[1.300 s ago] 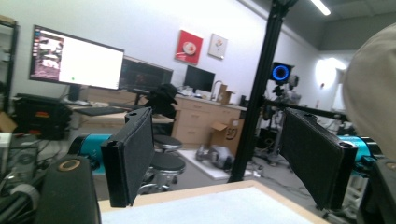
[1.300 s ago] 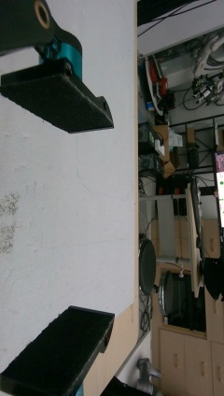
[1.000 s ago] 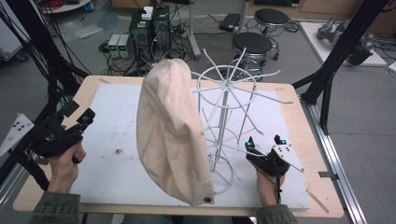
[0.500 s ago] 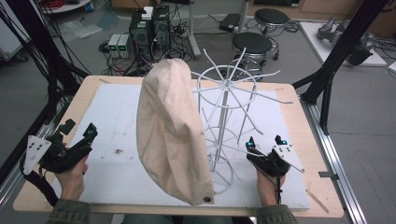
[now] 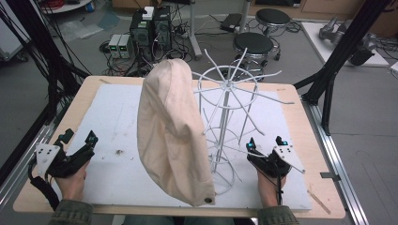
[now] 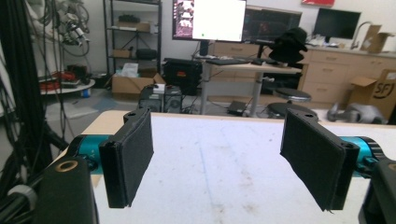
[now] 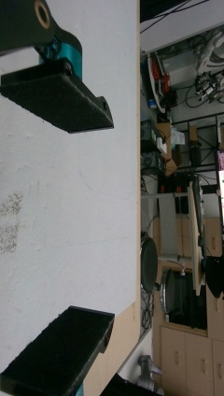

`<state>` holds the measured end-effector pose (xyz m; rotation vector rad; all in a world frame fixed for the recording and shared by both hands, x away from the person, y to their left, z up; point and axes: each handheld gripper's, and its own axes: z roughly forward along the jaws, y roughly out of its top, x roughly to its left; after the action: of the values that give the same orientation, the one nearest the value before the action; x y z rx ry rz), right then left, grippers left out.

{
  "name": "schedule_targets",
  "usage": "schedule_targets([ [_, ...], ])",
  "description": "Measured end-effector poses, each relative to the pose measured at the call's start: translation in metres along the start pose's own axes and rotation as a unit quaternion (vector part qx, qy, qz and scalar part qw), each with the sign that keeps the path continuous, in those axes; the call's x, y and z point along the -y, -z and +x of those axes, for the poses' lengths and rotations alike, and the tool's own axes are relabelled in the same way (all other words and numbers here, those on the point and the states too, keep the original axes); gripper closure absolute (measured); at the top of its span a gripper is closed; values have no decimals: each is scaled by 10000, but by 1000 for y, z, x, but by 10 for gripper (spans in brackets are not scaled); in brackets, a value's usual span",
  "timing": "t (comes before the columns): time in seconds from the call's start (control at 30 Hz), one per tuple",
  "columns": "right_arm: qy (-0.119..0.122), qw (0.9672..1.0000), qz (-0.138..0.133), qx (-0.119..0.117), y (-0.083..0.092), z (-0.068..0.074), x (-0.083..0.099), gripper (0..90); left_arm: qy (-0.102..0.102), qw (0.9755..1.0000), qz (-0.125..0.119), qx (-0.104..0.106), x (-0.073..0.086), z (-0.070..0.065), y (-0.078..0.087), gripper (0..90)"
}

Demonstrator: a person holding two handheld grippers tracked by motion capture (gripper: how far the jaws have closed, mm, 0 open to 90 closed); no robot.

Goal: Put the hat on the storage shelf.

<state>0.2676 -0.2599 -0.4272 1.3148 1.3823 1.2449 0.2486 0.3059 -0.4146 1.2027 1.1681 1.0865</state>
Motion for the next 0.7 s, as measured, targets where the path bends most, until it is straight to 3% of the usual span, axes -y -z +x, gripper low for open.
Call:
schedule_targets([
  [0.1, -23, 10000, 24, 2, 0, 0, 0, 62, -113, 9999, 115, -17, 6, -1, -2, 253],
  [0.27, 25, 10000, 10, 8, -1, -1, 0, 62, -76, 9997, 222, 38, 13, 0, -3, 244],
  [0.57, 2, 10000, 29, -6, -1, 0, 0, 62, 28, 9997, 215, 58, 14, 1, 0, 237],
  [0.7, 27, 10000, 19, -16, -2, 0, 0, 62, 172, 9997, 183, 61, 16, 1, 2, 236],
])
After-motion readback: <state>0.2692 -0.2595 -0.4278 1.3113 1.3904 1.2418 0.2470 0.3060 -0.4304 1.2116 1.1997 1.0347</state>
